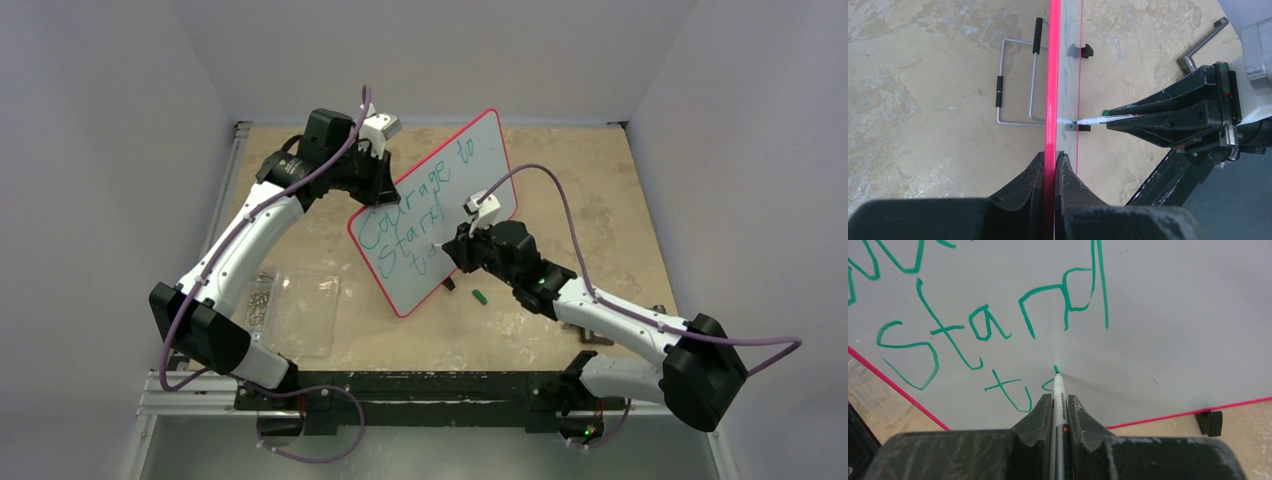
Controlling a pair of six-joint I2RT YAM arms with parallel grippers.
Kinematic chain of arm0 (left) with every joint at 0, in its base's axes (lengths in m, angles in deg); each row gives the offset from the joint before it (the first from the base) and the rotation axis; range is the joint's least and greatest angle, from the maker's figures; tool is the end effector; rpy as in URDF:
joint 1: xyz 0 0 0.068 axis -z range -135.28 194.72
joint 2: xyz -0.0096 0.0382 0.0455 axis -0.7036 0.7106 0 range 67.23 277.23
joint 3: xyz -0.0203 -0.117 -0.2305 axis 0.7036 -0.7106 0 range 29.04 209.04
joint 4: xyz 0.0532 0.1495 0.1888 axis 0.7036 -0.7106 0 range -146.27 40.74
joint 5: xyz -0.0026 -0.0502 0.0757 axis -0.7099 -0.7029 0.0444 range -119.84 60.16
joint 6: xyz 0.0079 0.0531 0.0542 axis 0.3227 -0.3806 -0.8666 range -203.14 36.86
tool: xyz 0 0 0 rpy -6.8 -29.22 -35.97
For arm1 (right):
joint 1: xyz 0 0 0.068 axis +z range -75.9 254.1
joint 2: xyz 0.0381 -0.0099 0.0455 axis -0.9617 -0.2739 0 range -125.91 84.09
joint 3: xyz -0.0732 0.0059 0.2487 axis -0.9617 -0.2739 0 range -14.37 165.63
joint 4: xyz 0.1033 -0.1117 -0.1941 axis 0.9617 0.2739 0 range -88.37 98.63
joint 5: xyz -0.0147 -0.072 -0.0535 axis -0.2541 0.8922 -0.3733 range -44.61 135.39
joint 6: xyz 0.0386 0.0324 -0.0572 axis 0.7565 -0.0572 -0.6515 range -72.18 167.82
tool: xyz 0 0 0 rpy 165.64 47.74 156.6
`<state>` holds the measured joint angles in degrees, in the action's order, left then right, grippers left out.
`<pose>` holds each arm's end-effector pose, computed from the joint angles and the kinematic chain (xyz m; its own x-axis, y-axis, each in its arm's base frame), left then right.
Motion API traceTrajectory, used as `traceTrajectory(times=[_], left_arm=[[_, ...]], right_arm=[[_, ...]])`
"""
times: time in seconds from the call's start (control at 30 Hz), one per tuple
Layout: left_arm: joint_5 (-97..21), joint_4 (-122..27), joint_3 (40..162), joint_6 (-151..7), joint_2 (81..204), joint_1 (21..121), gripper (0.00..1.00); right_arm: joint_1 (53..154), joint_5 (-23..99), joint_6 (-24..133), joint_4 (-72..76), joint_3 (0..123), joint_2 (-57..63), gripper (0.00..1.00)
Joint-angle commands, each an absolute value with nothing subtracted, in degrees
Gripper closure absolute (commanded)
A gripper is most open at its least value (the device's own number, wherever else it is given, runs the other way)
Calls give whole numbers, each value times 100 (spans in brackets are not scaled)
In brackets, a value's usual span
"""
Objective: Write a sentence on the whiteboard
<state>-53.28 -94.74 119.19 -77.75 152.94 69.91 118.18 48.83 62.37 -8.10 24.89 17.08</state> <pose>0.2837 -0.1619 0.3528 -0.6536 0.2122 -0.7265 0.6034 0.7255 -0.3310 0.2072 0.1953 0.2474 -0.3791 -0.0181 -0.9252 -0.5767 0.7865 0.2209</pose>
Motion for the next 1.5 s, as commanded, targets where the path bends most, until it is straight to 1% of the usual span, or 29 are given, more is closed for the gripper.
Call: traceTrajectory(times=[0.0, 0.27, 0.63, 1.1, 1.47], left_arm=[[-4290, -9663, 11904, -8111, 15176, 6913, 100], [-4291, -9661, 11904, -8108, 15177, 6911, 100], [-4297, -9662, 11904, -8103, 15154, 6915, 100], [-4291, -9661, 11904, -8104, 15140, 6915, 100], [-4290, -9662, 11902, -8107, 15153, 6915, 100]], right_arm=[[11822, 4864, 6331, -953, 2213, 1861, 100], [11822, 4992, 6407, -871, 1983, 2007, 100], [11817, 5233, 6340, -564, 2314, 2317, 100], [11821, 4737, 6373, -1070, 2569, 1695, 100], [11820, 5119, 6363, -987, 2488, 1588, 100]])
